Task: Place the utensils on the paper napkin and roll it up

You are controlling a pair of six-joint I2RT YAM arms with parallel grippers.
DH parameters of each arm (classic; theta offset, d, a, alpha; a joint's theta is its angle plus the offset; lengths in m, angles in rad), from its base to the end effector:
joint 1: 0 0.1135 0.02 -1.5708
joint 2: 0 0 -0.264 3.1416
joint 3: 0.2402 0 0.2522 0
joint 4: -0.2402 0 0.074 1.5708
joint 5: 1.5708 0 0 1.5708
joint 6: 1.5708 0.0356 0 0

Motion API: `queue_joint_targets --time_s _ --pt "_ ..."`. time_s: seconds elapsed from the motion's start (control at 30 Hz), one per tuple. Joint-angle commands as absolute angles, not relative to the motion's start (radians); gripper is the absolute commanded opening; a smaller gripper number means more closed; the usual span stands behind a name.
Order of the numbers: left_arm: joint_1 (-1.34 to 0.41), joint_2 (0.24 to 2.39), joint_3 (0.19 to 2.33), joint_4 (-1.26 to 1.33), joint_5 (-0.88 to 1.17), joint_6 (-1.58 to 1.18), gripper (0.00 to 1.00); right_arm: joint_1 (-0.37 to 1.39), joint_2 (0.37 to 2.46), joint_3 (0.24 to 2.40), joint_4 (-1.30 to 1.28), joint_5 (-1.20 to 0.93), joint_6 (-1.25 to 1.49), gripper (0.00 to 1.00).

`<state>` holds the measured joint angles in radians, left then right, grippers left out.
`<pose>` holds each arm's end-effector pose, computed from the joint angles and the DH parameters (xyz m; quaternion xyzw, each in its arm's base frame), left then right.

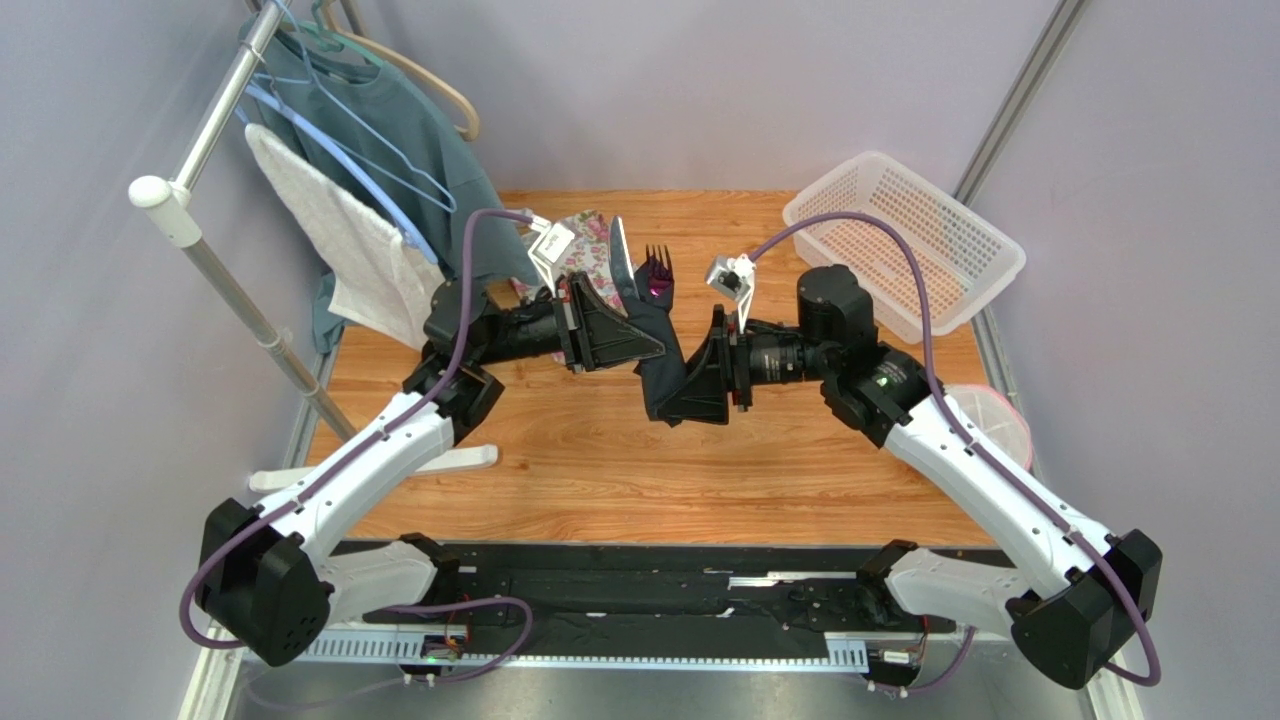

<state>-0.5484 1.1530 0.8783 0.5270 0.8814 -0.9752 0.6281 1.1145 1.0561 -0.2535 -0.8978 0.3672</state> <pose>0.2063 -0.1582 0.3702 0.2122 0.6128 -0.6825 0.3370 0.1805 0.1655 0.3666 -0.3480 0.6888 0.5614 0.2986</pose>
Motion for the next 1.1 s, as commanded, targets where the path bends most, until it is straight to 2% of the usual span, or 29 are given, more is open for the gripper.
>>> queue_joint_targets --time_s 0.0,0.07,0.1,0.13,0.17,0.2,0.23,0.3,0.33,0.47,0.67,0.77,0.9,1.07 --pt "-0.543 1.149 0.934 0.58 0.867 -0.973 0.0 0.632 1.094 1.101 -0.34 -0.88 0.292 0.36" --pt "-0.542 1.15 0.937 0.581 0.862 -0.973 0.0 0.632 1.088 1.091 -0.336 -0.908 0.293 0.08" --pt "-0.541 1.154 0.94 0.583 0.862 -0.973 0.0 0.634 1.086 1.077 -0.322 -0.917 0.293 0.0" --pt "-0.541 1.155 0.942 0.583 0.861 -0.974 0.0 0.634 1.083 1.072 -0.319 -0.913 0.295 0.0" --pt "-0.541 1.157 0.946 0.583 0.864 -0.971 0.0 0.634 1.083 1.069 -0.315 -0.908 0.299 0.04" --pt "-0.541 1.158 0.946 0.581 0.865 -0.969 0.0 0.632 1.085 1.072 -0.333 -0.902 0.296 0.3" --pt "-0.541 1.157 0.948 0.581 0.865 -0.968 0.0 0.632 1.089 1.089 -0.353 -0.893 0.287 0.43" --pt "-0.541 1.158 0.943 0.58 0.87 -0.962 0.0 0.63 1.085 1.109 -0.415 -0.867 0.262 0.59" --pt "-0.541 1.158 0.942 0.578 0.871 -0.962 0.0 0.624 1.081 1.132 -0.434 -0.85 0.252 0.61" --pt "-0.541 1.161 0.936 0.591 0.873 -0.963 0.0 0.578 1.072 1.184 -0.48 -0.839 0.244 0.66" --pt "-0.542 1.167 0.942 0.595 0.884 -0.966 0.0 0.551 1.103 1.272 -0.486 -0.836 0.247 0.65" --pt "-0.543 1.16 0.936 0.595 0.89 -0.965 0.0 0.531 1.137 1.311 -0.451 -0.845 0.299 0.62" --pt "-0.545 1.16 0.931 0.601 0.888 -0.969 0.0 0.518 1.172 1.325 -0.372 -0.859 0.417 0.53" --pt "-0.545 1.163 0.943 0.609 0.876 -0.973 0.0 0.517 1.177 1.281 -0.304 -0.865 0.497 0.54"
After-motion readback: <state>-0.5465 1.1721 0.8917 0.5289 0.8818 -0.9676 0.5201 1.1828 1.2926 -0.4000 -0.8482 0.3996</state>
